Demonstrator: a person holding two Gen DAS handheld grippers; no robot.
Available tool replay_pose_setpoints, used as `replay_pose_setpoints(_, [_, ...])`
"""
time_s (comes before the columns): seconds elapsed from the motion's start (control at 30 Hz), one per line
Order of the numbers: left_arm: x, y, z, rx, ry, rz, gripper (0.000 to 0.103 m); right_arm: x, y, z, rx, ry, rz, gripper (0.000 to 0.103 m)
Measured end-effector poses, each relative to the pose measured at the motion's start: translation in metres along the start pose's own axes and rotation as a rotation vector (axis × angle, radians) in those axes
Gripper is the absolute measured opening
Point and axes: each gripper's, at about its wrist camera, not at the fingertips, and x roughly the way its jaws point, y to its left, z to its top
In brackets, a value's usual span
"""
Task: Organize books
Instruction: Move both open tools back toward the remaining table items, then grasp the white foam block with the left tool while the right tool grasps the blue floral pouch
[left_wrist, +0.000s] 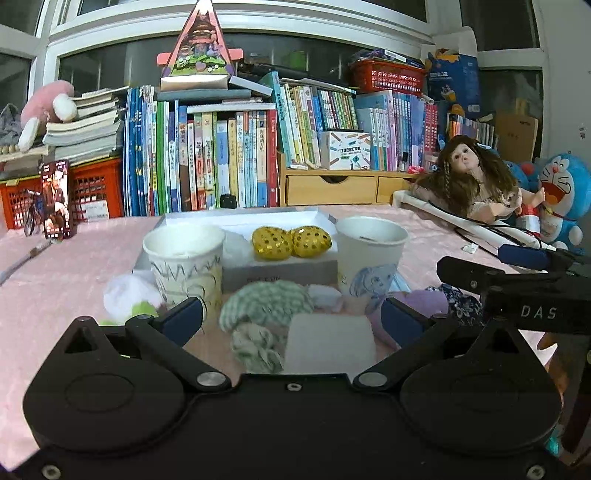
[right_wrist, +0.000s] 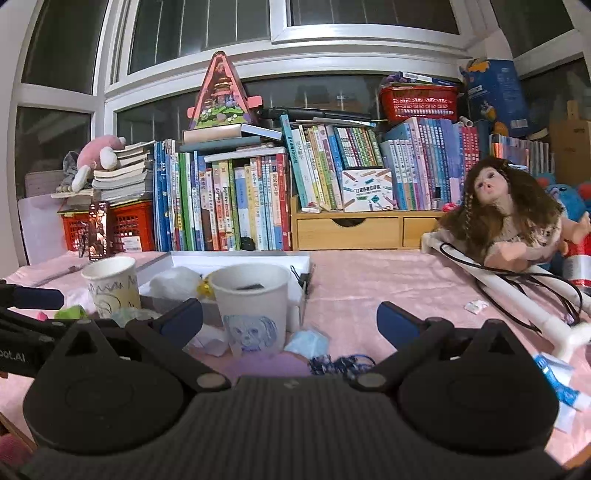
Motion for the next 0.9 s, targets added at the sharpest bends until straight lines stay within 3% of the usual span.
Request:
replay_pose_setpoints(0.57, [-0.005,-0.017,-0.043,-0.066,-0.073,0.085,0.103,-0.01,-0.005,-0.035,-0.016,-0.015,-0.071,0.102])
replay_pose_setpoints(0.8, [0.002,-0.026,-0.05,-0.043,-0.072,0.081,0.1,-0.012,-0.011,-0.046,-0.012,-0.014,-0.144,0.088])
replay_pose_setpoints(0.9, [0.006,-0.026,-0.05,-0.042,-0.079,0.092,0.092,-0.01,-0.012,-0.049,-0.019,0.001,-0.165,0.082])
